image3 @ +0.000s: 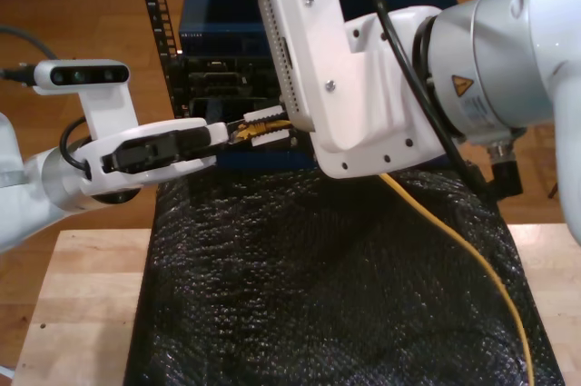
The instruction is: Grab the cable and plug it in
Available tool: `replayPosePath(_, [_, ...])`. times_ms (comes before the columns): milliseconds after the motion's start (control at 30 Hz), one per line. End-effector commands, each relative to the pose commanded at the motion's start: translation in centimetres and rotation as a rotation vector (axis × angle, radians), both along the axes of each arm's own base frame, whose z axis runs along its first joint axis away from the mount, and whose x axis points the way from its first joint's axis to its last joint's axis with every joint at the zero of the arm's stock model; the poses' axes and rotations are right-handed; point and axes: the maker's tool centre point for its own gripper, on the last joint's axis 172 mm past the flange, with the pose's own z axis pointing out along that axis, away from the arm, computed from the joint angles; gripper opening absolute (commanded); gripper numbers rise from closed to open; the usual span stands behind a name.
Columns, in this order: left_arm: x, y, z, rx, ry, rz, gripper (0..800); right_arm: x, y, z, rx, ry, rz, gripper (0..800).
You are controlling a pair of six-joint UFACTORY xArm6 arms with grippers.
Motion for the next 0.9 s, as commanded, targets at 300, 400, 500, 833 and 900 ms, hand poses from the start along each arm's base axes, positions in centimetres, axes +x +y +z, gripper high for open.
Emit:
replayPosePath(300, [0.4, -0.1, -0.2, 0.007, -0.005, 0.017, 640, 0.3, 0.0, 0.4, 0.022, 0.036, -0.036, 1])
replayPosePath(400, [0.6, -0.2, -0.4, 0.014, -0.005, 0.028, 740, 0.4, 0.1, 0.7, 0.027, 0.036, -0.040, 1])
replayPosePath(500, [1.2, -0.5, -1.0, 0.039, -0.001, 0.050, 776, 0.7, 0.2, 1.1, 0.038, 0.052, -0.059, 1])
replayPosePath(833, [3.7, -1.1, -3.6, 0.143, -0.012, 0.155, 793, 4.1, -2.9, 1.1, 0.068, 0.106, -0.202, 1])
replayPosePath(900, [4.1, -1.1, -4.3, 0.175, -0.014, 0.176, 793, 4.4, -3.1, 1.0, 0.075, 0.121, -0.222, 1])
